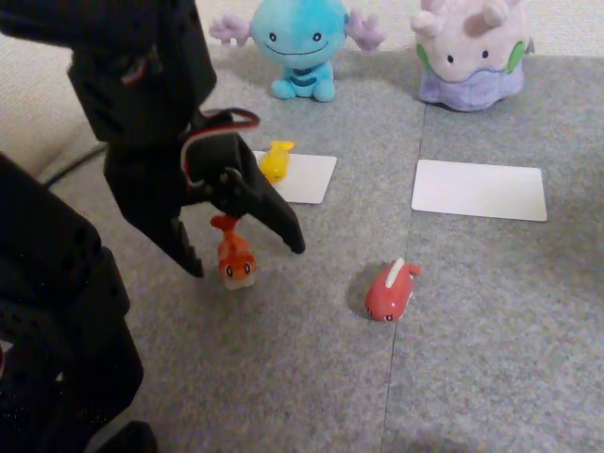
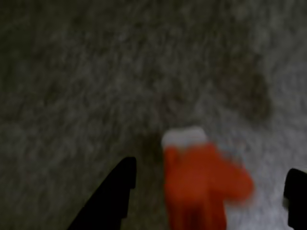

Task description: Wooper wants to eat egg sudhi, and Goomy wants to eat shrimp sushi

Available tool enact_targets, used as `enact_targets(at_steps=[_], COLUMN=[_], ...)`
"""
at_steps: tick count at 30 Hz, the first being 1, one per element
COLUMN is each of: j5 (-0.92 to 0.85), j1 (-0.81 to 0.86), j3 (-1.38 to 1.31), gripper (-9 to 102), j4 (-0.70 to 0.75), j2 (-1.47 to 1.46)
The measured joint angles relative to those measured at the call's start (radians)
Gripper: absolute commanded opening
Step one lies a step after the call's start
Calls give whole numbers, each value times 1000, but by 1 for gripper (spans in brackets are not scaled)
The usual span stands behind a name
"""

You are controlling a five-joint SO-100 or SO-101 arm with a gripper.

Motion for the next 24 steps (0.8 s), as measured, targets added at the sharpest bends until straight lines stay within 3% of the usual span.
enact_targets(at_steps=[3, 9, 18, 24], j5=[-3, -5, -2, 5], j1=[5, 3, 12, 12], j3=[-8, -23, -25, -25], gripper=[35, 18, 3, 1], j4=[-23, -25, -44, -44], j2=[-52, -75, -75, -75])
